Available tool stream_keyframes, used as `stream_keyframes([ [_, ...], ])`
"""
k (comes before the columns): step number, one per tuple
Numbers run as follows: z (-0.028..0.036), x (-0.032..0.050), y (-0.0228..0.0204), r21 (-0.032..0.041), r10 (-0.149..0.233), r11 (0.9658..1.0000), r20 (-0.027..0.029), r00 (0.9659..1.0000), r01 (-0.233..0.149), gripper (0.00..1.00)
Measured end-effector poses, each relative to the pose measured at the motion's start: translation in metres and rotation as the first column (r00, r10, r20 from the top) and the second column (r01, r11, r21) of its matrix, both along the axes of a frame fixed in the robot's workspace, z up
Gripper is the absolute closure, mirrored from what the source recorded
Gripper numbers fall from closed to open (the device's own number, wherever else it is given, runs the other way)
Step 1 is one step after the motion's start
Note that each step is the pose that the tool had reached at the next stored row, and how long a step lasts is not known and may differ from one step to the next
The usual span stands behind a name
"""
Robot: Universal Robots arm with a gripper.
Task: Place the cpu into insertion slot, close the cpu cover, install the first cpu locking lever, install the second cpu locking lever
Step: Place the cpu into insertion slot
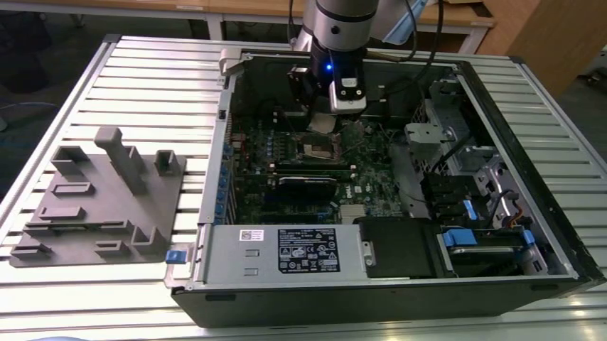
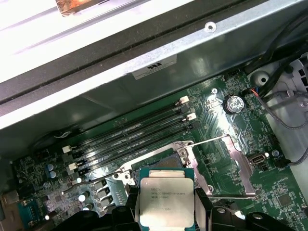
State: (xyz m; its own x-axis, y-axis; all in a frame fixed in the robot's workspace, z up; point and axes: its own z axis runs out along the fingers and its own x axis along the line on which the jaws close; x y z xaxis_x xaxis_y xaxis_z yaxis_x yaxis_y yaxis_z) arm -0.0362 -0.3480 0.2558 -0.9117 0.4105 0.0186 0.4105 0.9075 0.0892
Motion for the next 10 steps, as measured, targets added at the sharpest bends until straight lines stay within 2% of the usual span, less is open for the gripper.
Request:
stream_keyframes([
  [6, 0.0000, 0.0000, 0.0001, 0.0000, -0.003, 1.0000, 0.0000, 1.0000, 0.003, 0.46],
  [10, -0.0002, 0.0000, 0.0000, -0.0002, -0.037, 0.9993, -0.0002, 0.9993, 0.037, 0.46],
])
